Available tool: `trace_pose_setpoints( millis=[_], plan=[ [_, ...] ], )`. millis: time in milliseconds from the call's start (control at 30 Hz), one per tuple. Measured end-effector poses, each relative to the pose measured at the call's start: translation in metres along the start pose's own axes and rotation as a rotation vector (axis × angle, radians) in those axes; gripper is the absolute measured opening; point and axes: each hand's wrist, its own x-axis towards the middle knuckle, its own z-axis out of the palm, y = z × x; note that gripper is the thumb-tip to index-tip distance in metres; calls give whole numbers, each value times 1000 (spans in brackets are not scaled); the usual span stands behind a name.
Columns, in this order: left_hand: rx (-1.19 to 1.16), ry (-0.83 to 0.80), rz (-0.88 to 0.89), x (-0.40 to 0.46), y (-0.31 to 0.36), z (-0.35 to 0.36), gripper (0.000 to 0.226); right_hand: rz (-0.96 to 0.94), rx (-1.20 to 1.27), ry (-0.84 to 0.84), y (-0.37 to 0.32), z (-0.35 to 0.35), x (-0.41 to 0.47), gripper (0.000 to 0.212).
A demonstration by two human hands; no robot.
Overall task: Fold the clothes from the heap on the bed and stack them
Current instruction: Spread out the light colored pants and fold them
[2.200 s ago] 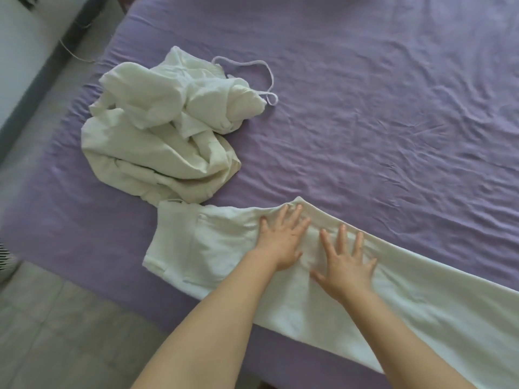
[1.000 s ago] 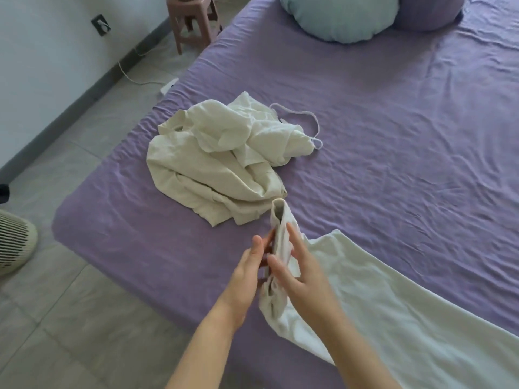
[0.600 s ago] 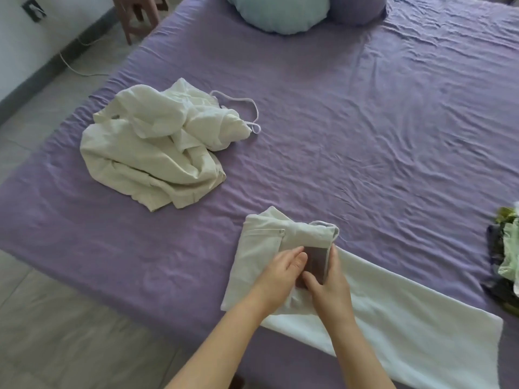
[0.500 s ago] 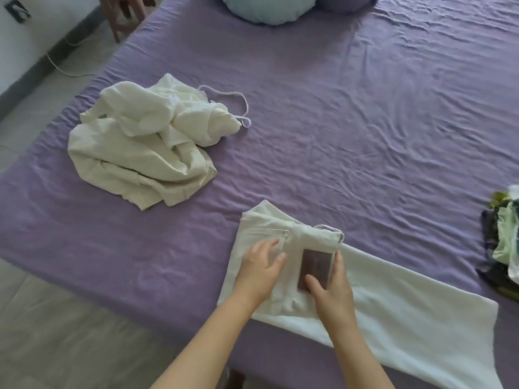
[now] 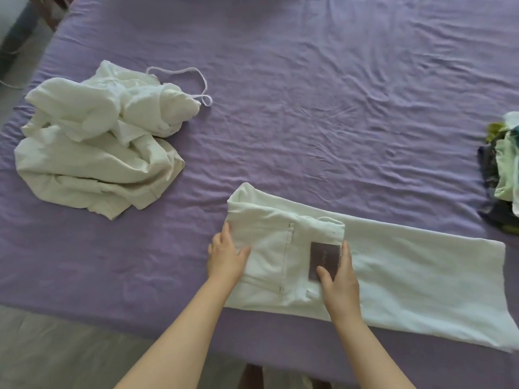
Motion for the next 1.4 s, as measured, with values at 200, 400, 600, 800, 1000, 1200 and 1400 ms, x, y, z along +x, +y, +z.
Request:
trace_pose_setpoints(
  millis=[200, 400, 600, 800, 1000, 1200, 1400],
  plan=[
    [-123, -48, -123, 11, -5, -7, 100, -14, 19, 57, 1, -8, 3, 73],
    [-267, -98, -90, 11, -6, 0, 71, 55, 14, 92, 19, -19, -4, 73],
    [-434, -39, -67, -2, 1, 9, 45, -222, -512, 157, 15, -11, 0, 74],
    [-493, -28, 9, -25, 18, -3, 42, -161, -874, -336, 18, -12, 10, 63],
    [-729, -187, 92, -68, 52, -16, 28, -249, -125, -276, -47, -29, -25, 65],
    [-845, -490, 140, -115, 94, -10, 59, -295, 106, -143, -86, -65, -71, 69],
    [-706, -636, 305, -151, 145, 17, 61, -257, -75, 85, -65, -135, -75, 77]
  ],
)
